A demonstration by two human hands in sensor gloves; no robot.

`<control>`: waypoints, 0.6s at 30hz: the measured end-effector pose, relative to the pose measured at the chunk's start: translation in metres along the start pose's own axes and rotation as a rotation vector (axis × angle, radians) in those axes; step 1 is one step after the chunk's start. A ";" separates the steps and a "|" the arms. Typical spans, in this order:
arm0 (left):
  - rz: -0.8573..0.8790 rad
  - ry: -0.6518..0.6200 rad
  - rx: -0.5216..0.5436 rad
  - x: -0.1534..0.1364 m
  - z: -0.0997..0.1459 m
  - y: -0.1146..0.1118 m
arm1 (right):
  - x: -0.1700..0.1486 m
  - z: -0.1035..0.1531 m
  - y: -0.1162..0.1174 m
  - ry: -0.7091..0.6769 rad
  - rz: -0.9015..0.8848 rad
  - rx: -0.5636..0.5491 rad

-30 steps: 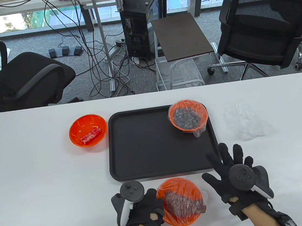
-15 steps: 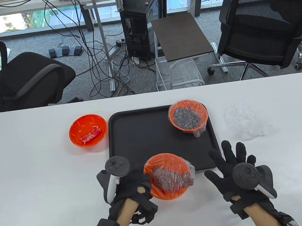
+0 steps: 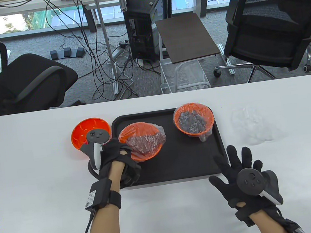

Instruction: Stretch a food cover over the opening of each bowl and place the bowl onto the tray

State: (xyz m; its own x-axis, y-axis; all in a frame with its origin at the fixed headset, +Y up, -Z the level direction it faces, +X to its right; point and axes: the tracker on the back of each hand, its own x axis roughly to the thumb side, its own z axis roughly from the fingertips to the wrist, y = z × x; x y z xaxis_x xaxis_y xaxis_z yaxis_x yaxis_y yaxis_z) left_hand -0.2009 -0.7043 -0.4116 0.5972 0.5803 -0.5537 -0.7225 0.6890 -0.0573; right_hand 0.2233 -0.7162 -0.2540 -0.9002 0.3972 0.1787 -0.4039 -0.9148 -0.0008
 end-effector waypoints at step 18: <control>-0.033 0.058 -0.024 0.013 -0.067 -0.008 | -0.001 0.004 0.002 0.031 0.005 0.040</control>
State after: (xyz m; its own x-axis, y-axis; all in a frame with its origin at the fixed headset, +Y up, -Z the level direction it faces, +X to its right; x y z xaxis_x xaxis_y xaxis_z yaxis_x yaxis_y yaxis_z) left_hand -0.2108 -0.7313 -0.4737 0.6002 0.5310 -0.5982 -0.7114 0.6962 -0.0958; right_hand 0.2238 -0.7190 -0.2503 -0.9071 0.3938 0.1486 -0.3928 -0.9189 0.0373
